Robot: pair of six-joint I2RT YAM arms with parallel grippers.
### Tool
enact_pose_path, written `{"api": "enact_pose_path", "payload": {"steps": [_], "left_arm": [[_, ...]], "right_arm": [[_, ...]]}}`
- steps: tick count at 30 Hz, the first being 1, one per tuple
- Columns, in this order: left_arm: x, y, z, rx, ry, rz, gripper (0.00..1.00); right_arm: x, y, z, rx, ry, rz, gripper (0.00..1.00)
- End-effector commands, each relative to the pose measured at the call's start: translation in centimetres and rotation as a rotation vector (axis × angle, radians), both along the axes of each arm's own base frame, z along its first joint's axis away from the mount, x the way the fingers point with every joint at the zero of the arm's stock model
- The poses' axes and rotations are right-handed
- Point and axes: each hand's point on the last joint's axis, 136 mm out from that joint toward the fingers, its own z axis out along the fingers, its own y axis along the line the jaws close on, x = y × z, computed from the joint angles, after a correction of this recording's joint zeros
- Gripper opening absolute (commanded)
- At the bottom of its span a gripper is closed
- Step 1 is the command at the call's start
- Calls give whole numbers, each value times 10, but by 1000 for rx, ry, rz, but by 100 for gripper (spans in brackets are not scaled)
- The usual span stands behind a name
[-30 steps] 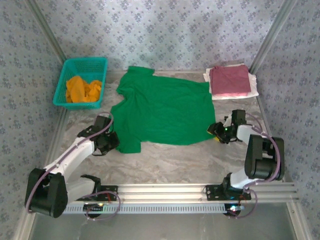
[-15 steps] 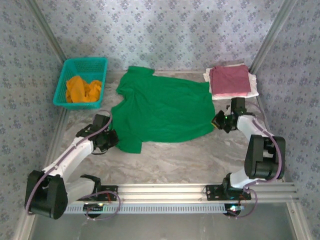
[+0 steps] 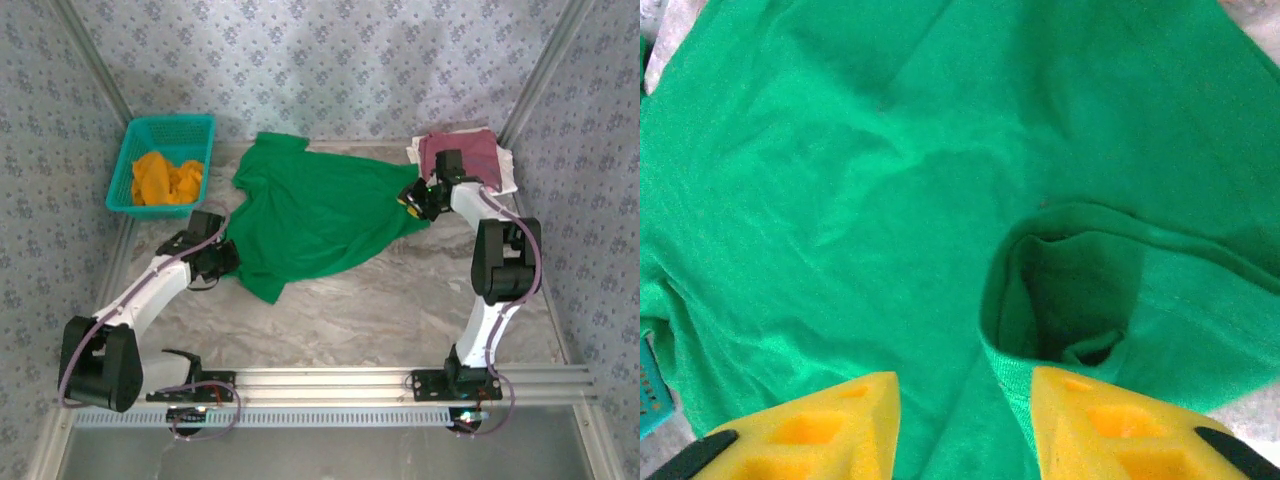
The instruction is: Fold and stack the t-shirts
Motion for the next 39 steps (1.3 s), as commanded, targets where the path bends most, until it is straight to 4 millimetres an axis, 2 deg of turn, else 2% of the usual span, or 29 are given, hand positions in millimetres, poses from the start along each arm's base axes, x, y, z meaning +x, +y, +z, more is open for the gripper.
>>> {"api": "enact_pose_path", "payload": {"steps": [1, 2, 4, 7, 9, 12, 17, 20, 24, 25, 28, 29, 33, 36, 39], "left_arm": [[5, 3, 4, 6, -37, -8, 0], [4, 5, 2, 3, -37, -2, 0], [3, 6, -2, -3, -33, 5, 0], [4, 5, -6, -12, -27, 5, 0], [6, 4, -7, -16, -24, -1, 0], [10, 1, -7, -23, -20, -7, 0], [12, 0, -1, -25, -29, -13, 0], [11, 2, -1, -20, -32, -10, 0], [8, 3, -3, -20, -28, -7, 0], [7, 3, -3, -20, -27, -8, 0], [6, 3, -2, -20, -33, -7, 0], [6, 4, -2, -20, -32, -5, 0], [6, 4, 2, -20, -42, -7, 0], [5, 6, 3, -14, -46, -5, 0], [4, 8, 4, -10, -54, -3, 0]], "right_arm": [[-21, -13, 13, -49, -36, -2, 49], [-27, -15, 12, -60, -51, 8, 49], [-48, -21, -6, -53, -28, -2, 47], [-58, -26, -27, -15, -6, -8, 38], [-53, -23, -32, -21, -22, 42, 33], [-35, -15, -28, 24, -83, 74, 29], [-13, 0, -22, 82, -140, 112, 35], [-5, 5, -27, 105, -144, 111, 38], [5, 12, -36, 132, -135, 114, 38], [8, 14, -39, 133, -132, 115, 37], [14, 18, -42, 130, -131, 115, 18], [14, 19, -42, 125, -128, 117, 16], [12, 22, -30, 80, -143, 115, 3], [6, 15, -15, 40, -145, 98, 0], [0, 10, 8, 13, -184, 82, 0]]}}
